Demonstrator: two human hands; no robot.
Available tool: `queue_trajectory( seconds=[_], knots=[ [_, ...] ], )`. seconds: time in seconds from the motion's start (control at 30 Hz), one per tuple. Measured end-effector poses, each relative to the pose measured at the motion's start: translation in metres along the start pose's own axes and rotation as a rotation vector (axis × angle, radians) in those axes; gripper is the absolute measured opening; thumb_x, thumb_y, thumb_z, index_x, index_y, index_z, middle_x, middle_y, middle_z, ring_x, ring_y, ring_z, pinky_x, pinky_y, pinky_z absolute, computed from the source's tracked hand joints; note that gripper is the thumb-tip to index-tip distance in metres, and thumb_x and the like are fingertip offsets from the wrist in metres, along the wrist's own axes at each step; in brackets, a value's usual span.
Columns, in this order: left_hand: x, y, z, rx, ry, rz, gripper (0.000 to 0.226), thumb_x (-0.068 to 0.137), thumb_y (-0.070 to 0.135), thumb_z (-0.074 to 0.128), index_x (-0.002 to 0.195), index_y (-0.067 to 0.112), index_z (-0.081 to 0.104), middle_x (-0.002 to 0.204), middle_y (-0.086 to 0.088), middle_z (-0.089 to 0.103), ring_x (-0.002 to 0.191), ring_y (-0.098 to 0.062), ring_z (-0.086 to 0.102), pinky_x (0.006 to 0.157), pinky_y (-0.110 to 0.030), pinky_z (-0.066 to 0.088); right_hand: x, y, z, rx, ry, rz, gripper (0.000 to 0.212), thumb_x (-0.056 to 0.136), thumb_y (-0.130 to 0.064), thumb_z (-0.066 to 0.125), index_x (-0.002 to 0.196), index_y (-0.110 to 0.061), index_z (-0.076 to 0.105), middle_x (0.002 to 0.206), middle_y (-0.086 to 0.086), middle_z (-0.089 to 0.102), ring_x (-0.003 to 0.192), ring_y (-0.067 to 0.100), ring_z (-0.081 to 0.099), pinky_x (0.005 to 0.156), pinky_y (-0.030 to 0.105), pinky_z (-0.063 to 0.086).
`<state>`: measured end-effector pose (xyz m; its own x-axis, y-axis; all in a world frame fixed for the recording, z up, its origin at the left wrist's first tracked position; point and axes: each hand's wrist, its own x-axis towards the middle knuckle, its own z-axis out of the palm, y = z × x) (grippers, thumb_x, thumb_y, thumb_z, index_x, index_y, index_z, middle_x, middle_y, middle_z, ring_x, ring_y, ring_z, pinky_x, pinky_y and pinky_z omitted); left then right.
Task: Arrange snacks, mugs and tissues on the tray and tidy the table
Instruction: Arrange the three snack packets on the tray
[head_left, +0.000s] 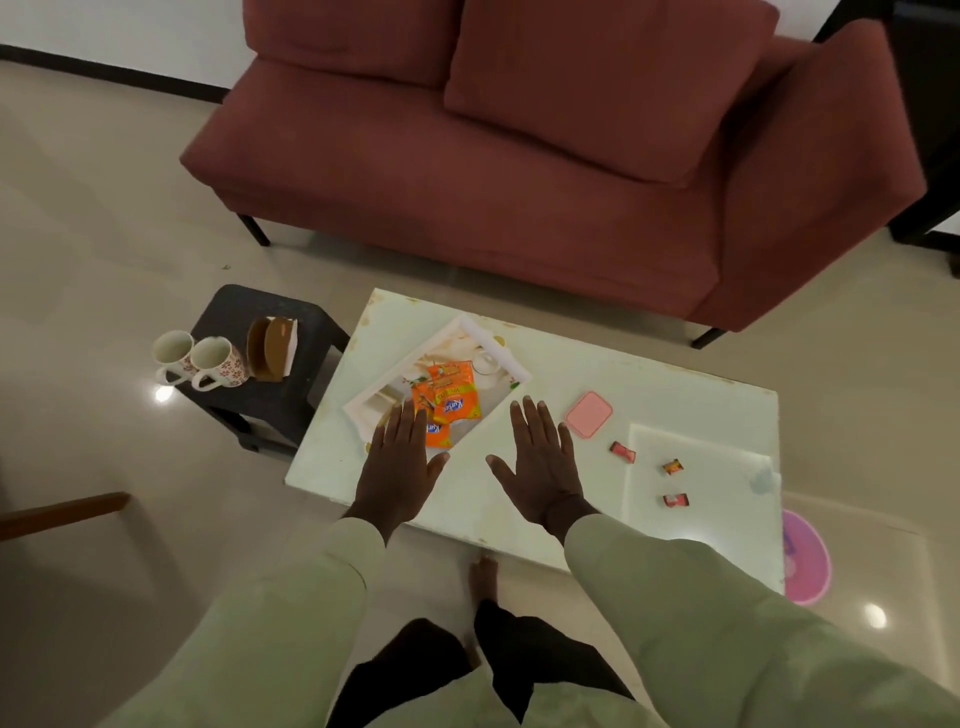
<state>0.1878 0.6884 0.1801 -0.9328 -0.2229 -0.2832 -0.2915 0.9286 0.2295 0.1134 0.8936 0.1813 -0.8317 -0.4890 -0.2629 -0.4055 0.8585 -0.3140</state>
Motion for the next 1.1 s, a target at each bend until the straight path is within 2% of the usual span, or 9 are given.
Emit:
queue_trajectory(
  seconds=[0.37, 0.47, 0.53, 0.63, 0.73, 0.83, 0.9, 1.0, 1.1],
  knots=[
    [0.082, -0.052, 0.001, -0.03, -0.14, 0.069, 0.072, 0.097, 0.049, 0.045, 0.153, 0.011, 0.02, 0.162, -0.013, 0.022, 0.149, -0.031, 0.021, 0.118, -0.047, 0.024, 0.076, -0.029, 0.029, 0.221, -0.127, 0.216, 0.091, 0.088, -0.073, 0.036, 0.156, -0.023, 0.003, 0.166, 0.0, 0.004, 0.153, 0.021, 0.001, 0.121, 0.05, 0.003],
    [0.11, -0.067, 0.004, -0.074, -0.175, 0.069, 0.07, 0.098, 0.05, 0.043, 0.152, 0.011, 0.023, 0.16, -0.012, 0.026, 0.147, -0.029, 0.027, 0.115, -0.043, 0.031, 0.098, -0.037, 0.041, 0.313, -0.158, 0.323, 0.092, 0.088, -0.073, 0.039, 0.157, -0.021, 0.006, 0.165, 0.0, 0.01, 0.152, 0.02, 0.007, 0.122, 0.049, 0.009],
    [0.131, -0.078, 0.007, -0.057, -0.207, 0.094, 0.068, 0.098, 0.049, 0.043, 0.151, 0.01, 0.026, 0.158, -0.012, 0.033, 0.143, -0.028, 0.034, 0.111, -0.041, 0.037, 0.113, -0.041, 0.051, 0.372, -0.152, 0.417, 0.091, 0.088, -0.071, 0.043, 0.156, -0.019, 0.012, 0.163, 0.003, 0.02, 0.15, 0.023, 0.018, 0.119, 0.047, 0.018],
    [0.158, -0.092, 0.018, -0.084, -0.282, 0.104, 0.062, 0.1, 0.046, 0.041, 0.149, 0.01, 0.032, 0.151, -0.011, 0.043, 0.136, -0.029, 0.043, 0.107, -0.042, 0.04, 0.132, -0.046, 0.068, 0.596, -0.182, 0.571, 0.09, 0.086, -0.067, 0.051, 0.154, -0.018, 0.019, 0.157, 0.007, 0.035, 0.144, 0.027, 0.033, 0.114, 0.044, 0.029],
    [0.184, -0.103, 0.033, -0.213, -0.355, 0.023, 0.055, 0.1, 0.045, 0.039, 0.146, 0.015, 0.037, 0.145, -0.011, 0.05, 0.132, -0.029, 0.047, 0.105, -0.044, 0.042, 0.157, -0.046, 0.089, 0.847, -0.212, 0.732, 0.082, 0.089, -0.06, 0.054, 0.151, -0.012, 0.03, 0.152, 0.01, 0.043, 0.14, 0.028, 0.04, 0.114, 0.039, 0.031],
    [0.204, -0.109, 0.049, -0.281, -0.326, 0.041, 0.053, 0.1, 0.044, 0.039, 0.146, 0.019, 0.037, 0.143, -0.01, 0.051, 0.131, -0.029, 0.048, 0.104, -0.043, 0.043, 0.178, -0.048, 0.108, 1.076, -0.199, 0.898, 0.048, 0.093, -0.049, 0.056, 0.122, -0.01, 0.06, 0.123, 0.015, 0.063, 0.111, 0.032, 0.06, 0.103, 0.045, 0.045],
    [0.215, -0.112, 0.063, -0.264, -0.315, 0.063, 0.052, 0.101, 0.043, 0.039, 0.147, 0.02, 0.036, 0.144, -0.008, 0.051, 0.132, -0.029, 0.048, 0.103, -0.044, 0.044, 0.186, -0.052, 0.122, 1.172, -0.202, 1.001, 0.031, 0.093, -0.043, 0.059, 0.101, -0.013, 0.061, 0.102, 0.014, 0.062, 0.094, 0.033, 0.062, 0.089, 0.047, 0.05],
    [0.233, -0.114, 0.085, -0.301, -0.26, 0.027, 0.048, 0.101, 0.043, 0.039, 0.142, 0.019, 0.044, 0.138, -0.008, 0.056, 0.126, -0.029, 0.051, 0.098, -0.043, 0.045, 0.198, -0.051, 0.149, 1.261, -0.184, 1.145, 0.04, 0.089, -0.043, 0.065, 0.112, -0.01, 0.059, 0.104, 0.011, 0.06, 0.1, 0.032, 0.063, 0.087, 0.045, 0.053],
    [0.251, -0.117, 0.107, -0.29, -0.173, 0.019, 0.043, 0.1, 0.04, 0.04, 0.134, 0.017, 0.053, 0.129, -0.009, 0.063, 0.119, -0.031, 0.056, 0.094, -0.045, 0.049, 0.21, -0.05, 0.177, 1.312, -0.095, 1.195, 0.05, 0.086, -0.044, 0.068, 0.12, -0.008, 0.061, 0.113, 0.012, 0.067, 0.106, 0.032, 0.064, 0.09, 0.043, 0.053]
  ],
)
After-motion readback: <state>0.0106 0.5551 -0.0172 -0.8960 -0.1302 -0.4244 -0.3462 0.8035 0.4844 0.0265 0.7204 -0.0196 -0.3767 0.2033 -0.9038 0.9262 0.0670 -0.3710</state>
